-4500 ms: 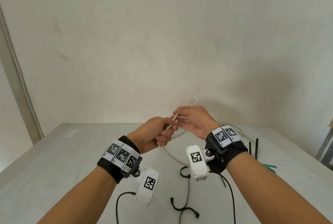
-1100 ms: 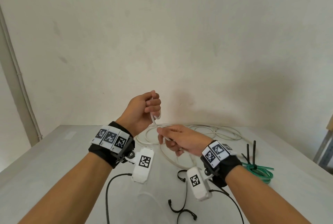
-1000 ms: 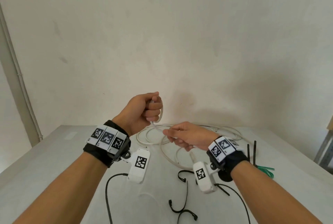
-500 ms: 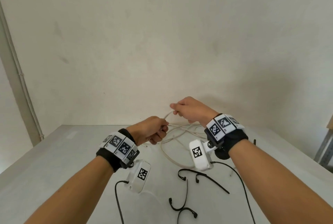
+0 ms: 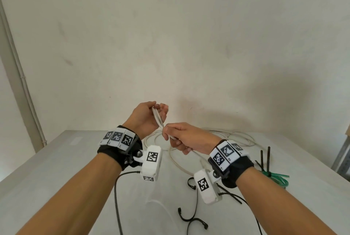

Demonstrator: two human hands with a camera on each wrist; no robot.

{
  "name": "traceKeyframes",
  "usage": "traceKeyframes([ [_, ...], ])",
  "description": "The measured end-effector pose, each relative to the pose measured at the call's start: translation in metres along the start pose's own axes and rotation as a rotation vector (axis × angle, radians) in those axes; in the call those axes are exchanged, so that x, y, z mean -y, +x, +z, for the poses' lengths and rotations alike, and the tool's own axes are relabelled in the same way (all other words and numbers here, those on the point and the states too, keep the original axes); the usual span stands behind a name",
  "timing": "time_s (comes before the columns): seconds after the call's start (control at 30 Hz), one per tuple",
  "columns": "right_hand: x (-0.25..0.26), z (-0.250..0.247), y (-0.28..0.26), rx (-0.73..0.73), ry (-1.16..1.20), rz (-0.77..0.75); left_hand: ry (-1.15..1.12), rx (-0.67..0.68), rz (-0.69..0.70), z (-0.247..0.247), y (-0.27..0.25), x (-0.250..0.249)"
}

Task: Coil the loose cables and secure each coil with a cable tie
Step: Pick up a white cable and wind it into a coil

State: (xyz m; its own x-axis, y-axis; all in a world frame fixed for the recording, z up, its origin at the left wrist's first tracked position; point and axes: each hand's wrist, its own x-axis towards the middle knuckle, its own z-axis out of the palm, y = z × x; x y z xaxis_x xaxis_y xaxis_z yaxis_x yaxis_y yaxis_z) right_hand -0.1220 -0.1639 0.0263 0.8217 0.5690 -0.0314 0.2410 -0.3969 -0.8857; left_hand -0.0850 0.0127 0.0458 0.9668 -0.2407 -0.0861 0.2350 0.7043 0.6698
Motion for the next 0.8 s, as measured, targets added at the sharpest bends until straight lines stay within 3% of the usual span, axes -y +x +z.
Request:
traceKeyframes([
  [0.17, -0.015, -0.002, 0.003, 0.030, -0.065, -0.019, -0.009, 0.179, -0.134, -0.002, -0.005, -0.009],
  [0.3, -0.023, -0.009, 0.005, 0.021, -0.208, 0.003, 0.170, 0.311, -0.180, 0.003, -0.016, -0.007],
  [0.43, -0.033, -0.036, 0.002, -0.116, -0.439, 0.013, 0.351, 0.414, -0.218, 0.005, -0.026, -0.013],
  [0.57, -0.029, -0.054, 0.007, -0.253, -0.465, 0.007, 0.504, 0.513, -0.349, 0.005, -0.030, 0.001],
  [0.63, -0.019, -0.058, 0.010, -0.287, -0.429, -0.011, 0.590, 0.488, -0.370, 0.005, -0.026, 0.011],
  [0.8, -0.005, -0.061, 0.016, -0.353, -0.313, -0.043, 0.639, 0.278, -0.320, 0.003, -0.014, 0.024],
])
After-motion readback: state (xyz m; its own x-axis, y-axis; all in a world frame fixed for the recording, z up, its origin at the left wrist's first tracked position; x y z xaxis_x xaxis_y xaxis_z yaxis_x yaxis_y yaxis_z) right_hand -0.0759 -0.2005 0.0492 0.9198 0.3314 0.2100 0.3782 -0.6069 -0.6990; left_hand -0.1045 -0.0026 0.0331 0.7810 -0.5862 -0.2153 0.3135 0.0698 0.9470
